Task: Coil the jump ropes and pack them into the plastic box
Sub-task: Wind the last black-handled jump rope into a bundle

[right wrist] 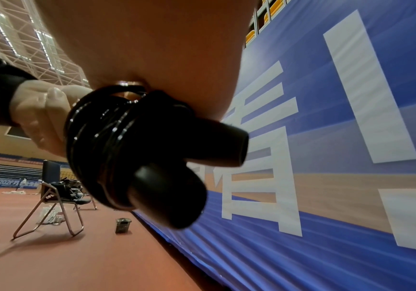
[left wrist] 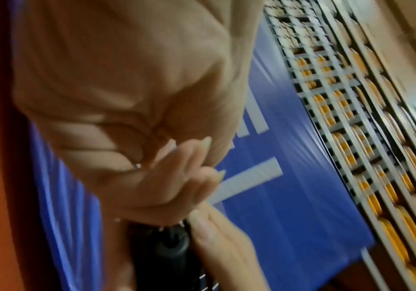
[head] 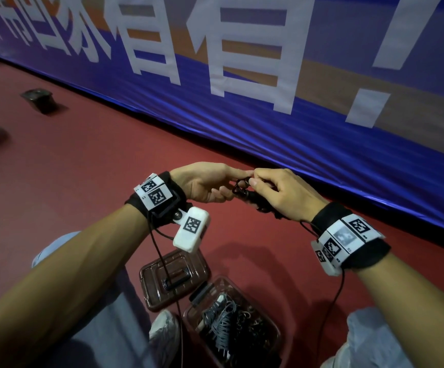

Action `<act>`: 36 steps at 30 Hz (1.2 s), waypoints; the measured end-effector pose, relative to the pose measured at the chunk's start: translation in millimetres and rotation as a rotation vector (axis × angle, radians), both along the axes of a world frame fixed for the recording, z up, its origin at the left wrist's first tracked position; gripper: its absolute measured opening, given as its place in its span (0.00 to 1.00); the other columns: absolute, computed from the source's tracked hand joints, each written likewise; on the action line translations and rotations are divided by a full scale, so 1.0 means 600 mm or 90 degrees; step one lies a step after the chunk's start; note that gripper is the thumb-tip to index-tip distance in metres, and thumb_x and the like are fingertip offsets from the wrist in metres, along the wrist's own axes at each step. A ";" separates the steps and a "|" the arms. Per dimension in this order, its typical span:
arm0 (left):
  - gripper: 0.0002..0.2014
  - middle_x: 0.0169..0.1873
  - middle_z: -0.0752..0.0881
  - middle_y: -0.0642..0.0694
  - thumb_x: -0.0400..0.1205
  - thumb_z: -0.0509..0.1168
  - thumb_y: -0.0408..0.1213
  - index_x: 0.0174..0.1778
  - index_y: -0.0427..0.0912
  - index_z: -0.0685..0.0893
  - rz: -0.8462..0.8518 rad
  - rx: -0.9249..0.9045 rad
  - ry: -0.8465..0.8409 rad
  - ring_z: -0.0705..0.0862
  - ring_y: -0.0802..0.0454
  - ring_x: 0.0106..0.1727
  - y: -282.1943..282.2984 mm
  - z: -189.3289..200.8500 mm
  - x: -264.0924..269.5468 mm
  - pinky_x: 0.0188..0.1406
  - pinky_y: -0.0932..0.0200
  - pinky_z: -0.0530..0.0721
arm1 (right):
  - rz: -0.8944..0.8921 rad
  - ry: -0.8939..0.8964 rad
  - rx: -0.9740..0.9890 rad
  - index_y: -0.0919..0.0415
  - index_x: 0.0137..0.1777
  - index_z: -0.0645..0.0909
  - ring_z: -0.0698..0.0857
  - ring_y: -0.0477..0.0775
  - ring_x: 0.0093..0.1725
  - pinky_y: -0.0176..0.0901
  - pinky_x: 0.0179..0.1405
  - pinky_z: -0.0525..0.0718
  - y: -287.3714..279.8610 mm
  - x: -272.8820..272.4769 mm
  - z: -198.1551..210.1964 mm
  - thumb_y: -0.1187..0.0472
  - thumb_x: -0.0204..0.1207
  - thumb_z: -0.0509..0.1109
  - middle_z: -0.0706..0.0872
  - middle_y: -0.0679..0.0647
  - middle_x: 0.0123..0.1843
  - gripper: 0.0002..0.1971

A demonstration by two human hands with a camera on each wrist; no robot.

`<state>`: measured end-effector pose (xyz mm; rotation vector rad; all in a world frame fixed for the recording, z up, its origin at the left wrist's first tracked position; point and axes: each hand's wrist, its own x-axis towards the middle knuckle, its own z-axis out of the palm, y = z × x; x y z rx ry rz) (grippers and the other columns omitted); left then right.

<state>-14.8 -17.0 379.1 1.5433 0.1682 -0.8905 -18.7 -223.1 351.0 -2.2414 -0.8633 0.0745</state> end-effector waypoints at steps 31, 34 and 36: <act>0.09 0.26 0.76 0.46 0.78 0.69 0.38 0.32 0.41 0.83 -0.153 0.370 -0.388 0.70 0.52 0.29 0.014 -0.001 0.006 0.29 0.59 0.69 | 0.001 0.082 -0.096 0.53 0.39 0.72 0.84 0.58 0.24 0.58 0.22 0.81 0.031 -0.018 -0.007 0.48 0.90 0.59 0.84 0.49 0.32 0.17; 0.07 0.30 0.77 0.43 0.77 0.69 0.36 0.33 0.41 0.84 -0.109 0.338 -0.388 0.72 0.54 0.29 0.006 -0.005 0.006 0.30 0.61 0.70 | -0.004 0.057 -0.100 0.50 0.40 0.72 0.86 0.60 0.26 0.64 0.24 0.83 0.025 -0.015 -0.004 0.47 0.90 0.57 0.86 0.50 0.33 0.16; 0.08 0.31 0.79 0.44 0.80 0.69 0.36 0.36 0.39 0.84 -0.122 0.295 -0.411 0.72 0.56 0.29 0.004 -0.006 0.005 0.30 0.62 0.71 | -0.022 0.059 -0.120 0.48 0.40 0.72 0.87 0.61 0.27 0.65 0.25 0.82 0.017 -0.011 -0.002 0.45 0.90 0.56 0.87 0.53 0.35 0.16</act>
